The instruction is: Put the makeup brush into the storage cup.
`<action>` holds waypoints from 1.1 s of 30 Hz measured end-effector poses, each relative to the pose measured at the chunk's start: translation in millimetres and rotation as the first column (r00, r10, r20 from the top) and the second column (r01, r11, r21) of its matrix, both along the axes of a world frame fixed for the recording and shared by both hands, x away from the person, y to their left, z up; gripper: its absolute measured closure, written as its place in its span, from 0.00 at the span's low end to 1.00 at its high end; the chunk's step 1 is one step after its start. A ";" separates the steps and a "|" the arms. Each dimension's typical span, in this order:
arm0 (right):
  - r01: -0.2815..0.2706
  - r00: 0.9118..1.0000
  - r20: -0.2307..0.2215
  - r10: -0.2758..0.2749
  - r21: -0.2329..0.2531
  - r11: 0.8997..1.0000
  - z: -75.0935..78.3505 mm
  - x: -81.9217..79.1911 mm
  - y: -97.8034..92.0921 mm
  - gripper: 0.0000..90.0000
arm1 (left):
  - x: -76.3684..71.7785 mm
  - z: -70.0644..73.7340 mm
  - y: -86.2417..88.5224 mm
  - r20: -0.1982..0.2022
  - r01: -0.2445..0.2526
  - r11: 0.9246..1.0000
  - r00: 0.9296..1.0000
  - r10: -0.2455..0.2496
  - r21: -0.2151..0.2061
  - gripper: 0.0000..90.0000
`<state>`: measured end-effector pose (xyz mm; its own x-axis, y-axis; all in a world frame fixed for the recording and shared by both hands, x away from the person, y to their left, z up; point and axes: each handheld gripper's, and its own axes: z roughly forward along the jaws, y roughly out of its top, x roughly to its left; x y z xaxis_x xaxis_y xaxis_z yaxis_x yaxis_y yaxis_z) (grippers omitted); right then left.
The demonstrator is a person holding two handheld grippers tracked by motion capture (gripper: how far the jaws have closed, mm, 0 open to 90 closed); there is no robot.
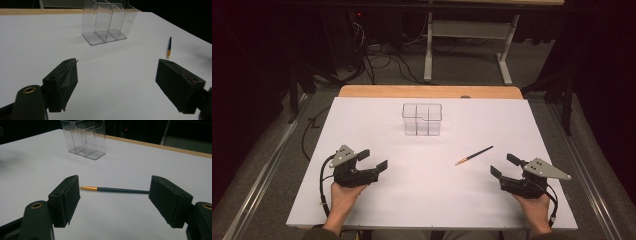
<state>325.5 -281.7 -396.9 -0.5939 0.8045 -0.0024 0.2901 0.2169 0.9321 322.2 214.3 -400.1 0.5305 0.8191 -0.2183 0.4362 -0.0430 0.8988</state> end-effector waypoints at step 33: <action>-0.081 0.997 0.021 0.081 0.030 0.996 8.1 -6.5 27.4 0.26 | 1.9 -0.2 -2.0 -0.003 0.015 1.000 1.000 -0.015 -0.006 0.20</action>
